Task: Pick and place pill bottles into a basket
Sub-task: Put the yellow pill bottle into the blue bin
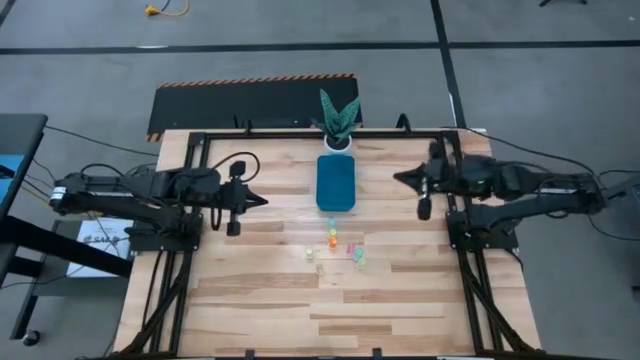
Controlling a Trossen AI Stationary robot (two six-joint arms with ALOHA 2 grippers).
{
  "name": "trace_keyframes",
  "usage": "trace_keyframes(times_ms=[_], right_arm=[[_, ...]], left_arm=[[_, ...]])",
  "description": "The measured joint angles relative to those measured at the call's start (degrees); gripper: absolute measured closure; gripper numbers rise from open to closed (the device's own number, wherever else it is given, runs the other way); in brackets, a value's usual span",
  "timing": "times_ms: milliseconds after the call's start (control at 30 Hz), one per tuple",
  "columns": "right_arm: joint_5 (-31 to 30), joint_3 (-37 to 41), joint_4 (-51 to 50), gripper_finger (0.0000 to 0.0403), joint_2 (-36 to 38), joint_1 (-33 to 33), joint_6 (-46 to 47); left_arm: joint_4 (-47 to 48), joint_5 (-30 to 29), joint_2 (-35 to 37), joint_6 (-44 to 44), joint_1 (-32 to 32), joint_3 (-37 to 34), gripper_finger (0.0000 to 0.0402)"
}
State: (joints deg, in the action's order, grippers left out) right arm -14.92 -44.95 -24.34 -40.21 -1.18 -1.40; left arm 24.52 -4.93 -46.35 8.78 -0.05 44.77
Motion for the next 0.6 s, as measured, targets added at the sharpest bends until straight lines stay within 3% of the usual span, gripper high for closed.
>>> trace_keyframes(times_ms=[367, 600], right_arm=[[3.7, 0.0, -8.9, 0.0400, -11.7, -7.9, 14.1], [3.7, 0.0, -9.6, 0.0343, -17.8, -13.5, 20.4]], left_arm=[[0.6, -0.8, 5.8, -0.9, 0.0, 0.0, 0.0401], [0.5, -4.1, 7.3, -0.3, 0.0, 0.0, 0.0401]])
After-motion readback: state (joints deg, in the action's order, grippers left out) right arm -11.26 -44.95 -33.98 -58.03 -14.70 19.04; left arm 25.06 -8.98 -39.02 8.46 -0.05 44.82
